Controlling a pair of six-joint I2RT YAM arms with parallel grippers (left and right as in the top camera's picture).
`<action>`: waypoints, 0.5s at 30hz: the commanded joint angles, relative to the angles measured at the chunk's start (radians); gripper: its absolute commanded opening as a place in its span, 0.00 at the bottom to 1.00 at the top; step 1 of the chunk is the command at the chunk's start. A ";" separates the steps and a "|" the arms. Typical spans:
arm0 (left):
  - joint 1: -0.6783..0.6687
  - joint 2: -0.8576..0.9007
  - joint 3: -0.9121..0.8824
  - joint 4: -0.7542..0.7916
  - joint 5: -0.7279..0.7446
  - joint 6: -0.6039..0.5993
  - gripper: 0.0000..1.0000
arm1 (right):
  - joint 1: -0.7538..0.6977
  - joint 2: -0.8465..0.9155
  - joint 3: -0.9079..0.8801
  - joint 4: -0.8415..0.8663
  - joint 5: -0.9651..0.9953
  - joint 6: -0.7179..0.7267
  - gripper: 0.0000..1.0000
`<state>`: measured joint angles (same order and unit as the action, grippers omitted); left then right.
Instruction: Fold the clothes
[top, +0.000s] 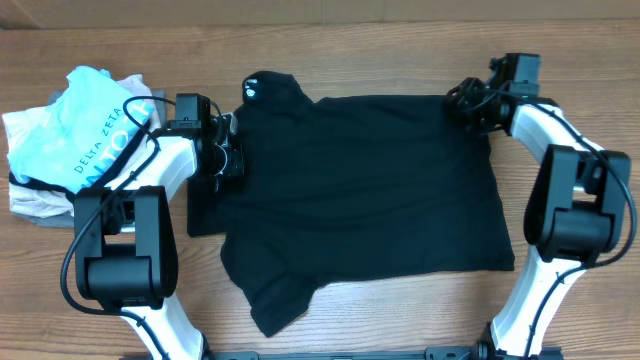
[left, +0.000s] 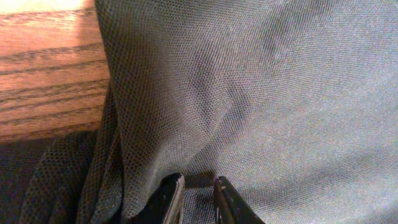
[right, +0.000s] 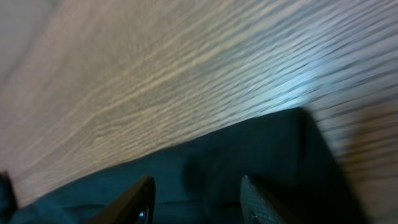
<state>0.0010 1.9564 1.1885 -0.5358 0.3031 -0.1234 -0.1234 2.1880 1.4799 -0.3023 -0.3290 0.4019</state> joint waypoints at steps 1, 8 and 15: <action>0.018 0.042 -0.014 -0.017 -0.074 0.004 0.22 | 0.012 0.047 0.013 0.009 0.036 -0.005 0.38; 0.018 0.042 -0.014 -0.017 -0.074 0.004 0.22 | 0.004 0.014 0.015 0.028 0.005 -0.006 0.07; 0.018 0.042 -0.014 -0.016 -0.074 0.004 0.22 | -0.014 -0.069 0.015 0.063 -0.024 -0.005 0.04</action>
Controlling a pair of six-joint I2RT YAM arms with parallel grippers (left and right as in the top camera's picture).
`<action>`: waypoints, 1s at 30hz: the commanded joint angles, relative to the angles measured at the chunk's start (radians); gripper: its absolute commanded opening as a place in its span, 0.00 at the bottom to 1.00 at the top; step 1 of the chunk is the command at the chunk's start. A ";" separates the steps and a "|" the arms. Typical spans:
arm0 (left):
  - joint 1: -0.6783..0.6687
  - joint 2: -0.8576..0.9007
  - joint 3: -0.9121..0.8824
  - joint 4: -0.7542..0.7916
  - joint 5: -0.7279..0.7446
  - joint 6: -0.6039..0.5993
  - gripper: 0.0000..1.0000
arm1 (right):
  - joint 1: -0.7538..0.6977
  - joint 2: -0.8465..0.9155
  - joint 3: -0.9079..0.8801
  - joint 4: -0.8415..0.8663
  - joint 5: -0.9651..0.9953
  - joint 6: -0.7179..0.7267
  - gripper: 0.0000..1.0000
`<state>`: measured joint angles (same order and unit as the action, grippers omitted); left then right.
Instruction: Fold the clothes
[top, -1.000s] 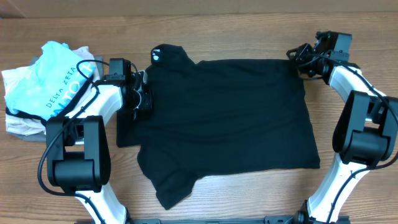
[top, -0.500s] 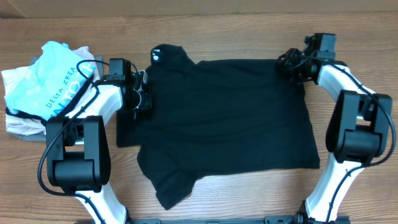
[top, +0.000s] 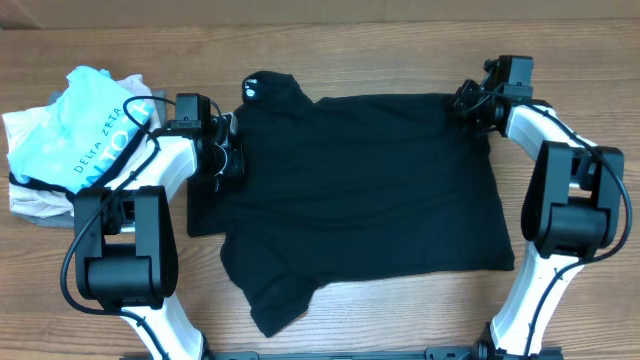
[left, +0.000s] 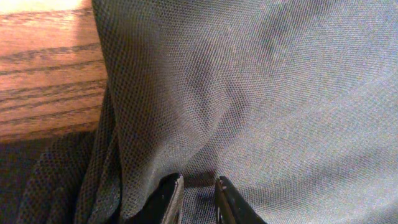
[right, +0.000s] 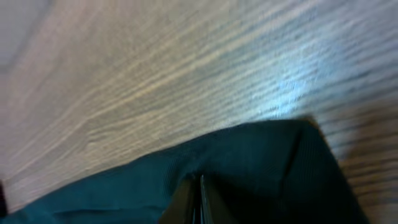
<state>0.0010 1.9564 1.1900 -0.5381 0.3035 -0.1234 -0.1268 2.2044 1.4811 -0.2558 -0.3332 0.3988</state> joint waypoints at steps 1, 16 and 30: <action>0.018 0.042 -0.016 -0.014 -0.074 0.004 0.22 | -0.011 -0.090 0.014 0.018 -0.019 -0.002 0.04; 0.018 0.042 -0.016 -0.011 -0.074 0.004 0.22 | -0.034 -0.087 0.013 0.179 0.053 -0.002 0.04; 0.018 0.042 -0.016 -0.017 -0.074 0.005 0.26 | -0.061 -0.089 0.014 0.192 0.138 -0.002 0.63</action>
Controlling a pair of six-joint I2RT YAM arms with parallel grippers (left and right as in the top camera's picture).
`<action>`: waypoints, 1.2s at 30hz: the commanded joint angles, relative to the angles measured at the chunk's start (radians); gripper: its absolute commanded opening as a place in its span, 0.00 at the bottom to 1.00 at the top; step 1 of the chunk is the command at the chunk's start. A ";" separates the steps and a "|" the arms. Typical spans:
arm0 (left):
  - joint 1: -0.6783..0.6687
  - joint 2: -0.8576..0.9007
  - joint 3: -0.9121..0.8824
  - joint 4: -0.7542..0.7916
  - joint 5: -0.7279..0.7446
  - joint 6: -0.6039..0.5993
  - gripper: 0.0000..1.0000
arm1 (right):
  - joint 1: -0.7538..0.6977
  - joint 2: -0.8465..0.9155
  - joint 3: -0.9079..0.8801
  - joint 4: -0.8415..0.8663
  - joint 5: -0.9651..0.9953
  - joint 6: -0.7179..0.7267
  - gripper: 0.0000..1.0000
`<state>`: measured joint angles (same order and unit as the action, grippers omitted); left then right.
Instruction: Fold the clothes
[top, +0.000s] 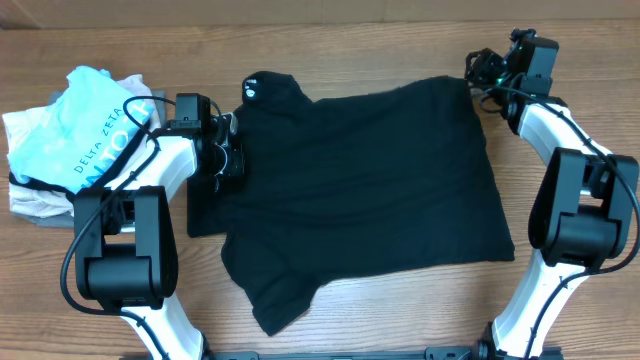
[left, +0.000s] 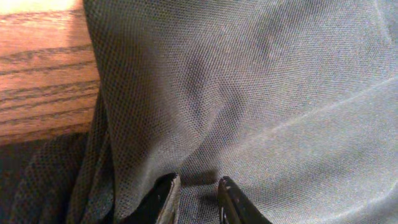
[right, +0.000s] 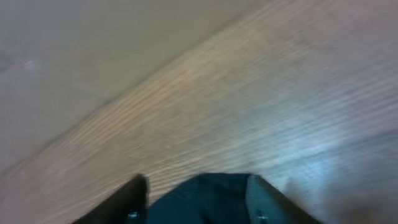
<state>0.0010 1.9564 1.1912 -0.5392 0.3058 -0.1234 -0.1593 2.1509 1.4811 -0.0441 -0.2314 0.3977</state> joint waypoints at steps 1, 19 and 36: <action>0.018 0.042 -0.017 -0.016 -0.076 0.004 0.26 | -0.041 -0.039 0.014 -0.046 0.017 -0.002 0.63; 0.018 0.040 0.049 -0.055 -0.037 0.023 0.31 | -0.093 -0.047 0.011 -0.541 -0.163 -0.255 0.49; 0.018 0.038 0.224 -0.246 -0.054 0.117 0.30 | -0.196 -0.049 0.079 -0.520 -0.015 -0.180 0.25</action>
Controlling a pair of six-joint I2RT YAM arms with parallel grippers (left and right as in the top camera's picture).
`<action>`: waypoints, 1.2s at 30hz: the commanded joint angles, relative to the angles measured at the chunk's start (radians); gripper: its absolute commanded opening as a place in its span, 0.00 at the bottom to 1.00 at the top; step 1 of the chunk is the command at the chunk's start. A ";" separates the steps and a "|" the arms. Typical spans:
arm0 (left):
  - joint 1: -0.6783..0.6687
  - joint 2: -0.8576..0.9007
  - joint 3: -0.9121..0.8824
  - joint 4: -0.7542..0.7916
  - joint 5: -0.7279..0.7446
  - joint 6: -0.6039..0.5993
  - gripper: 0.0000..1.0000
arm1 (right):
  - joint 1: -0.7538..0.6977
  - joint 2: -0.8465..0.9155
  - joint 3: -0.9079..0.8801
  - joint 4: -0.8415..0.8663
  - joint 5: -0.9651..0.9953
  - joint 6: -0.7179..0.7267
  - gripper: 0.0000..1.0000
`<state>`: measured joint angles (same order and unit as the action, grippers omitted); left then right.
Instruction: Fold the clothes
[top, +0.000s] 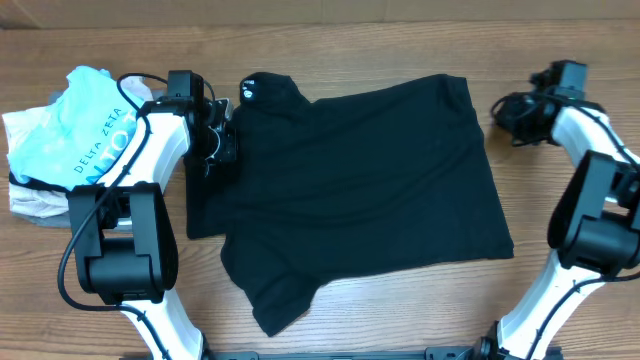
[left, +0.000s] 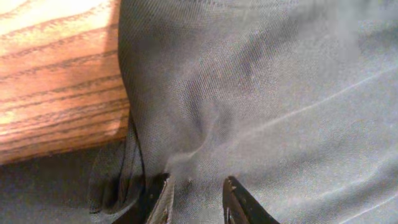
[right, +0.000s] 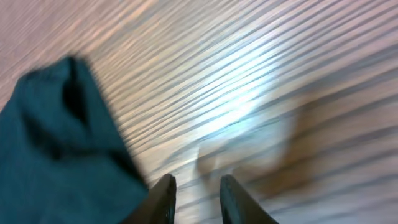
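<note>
A black t-shirt (top: 370, 180) lies spread flat on the wooden table, collar at the upper left, one sleeve folded under at the lower left. My left gripper (top: 215, 143) rests on the shirt's left edge by the upper sleeve. In the left wrist view its fingers (left: 198, 196) stand apart with grey-looking fabric (left: 261, 93) lying flat beneath the gap. My right gripper (top: 505, 110) is off the shirt, to the right of its upper right corner. Blurred in the right wrist view, it (right: 196, 193) is open over bare wood, the shirt corner (right: 56, 143) to its left.
A pile of other clothes (top: 70, 140), a light blue printed shirt on top, sits at the table's left side beside the left arm. Bare wood (top: 560, 40) surrounds the shirt at the back and right.
My right gripper has let go of the shirt's upper right corner and now sits open to the right of it. My left gripper has shifted slightly back along the left edge, its fingers wider apart.
My right gripper stood open at the shirt's upper right corner, then shut on it. Then that corner lay farther back, with the top edge slanted. Now the corner is released. My left gripper stayed nearly shut on the left edge until opening now.
</note>
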<state>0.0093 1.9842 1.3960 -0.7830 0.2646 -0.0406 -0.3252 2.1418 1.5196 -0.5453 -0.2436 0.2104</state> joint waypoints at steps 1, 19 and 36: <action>0.009 0.010 0.019 -0.003 -0.013 0.035 0.31 | -0.039 -0.040 0.040 -0.040 -0.036 0.007 0.26; 0.011 0.010 0.019 0.014 -0.013 0.042 0.45 | 0.006 -0.040 -0.177 -0.386 0.019 0.034 0.04; 0.009 0.011 0.019 0.036 -0.001 0.064 0.47 | -0.186 -0.053 -0.104 -0.430 -0.078 0.050 0.38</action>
<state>0.0093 1.9842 1.3960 -0.7563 0.2573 0.0010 -0.5064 2.0727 1.4101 -0.9623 -0.3176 0.2626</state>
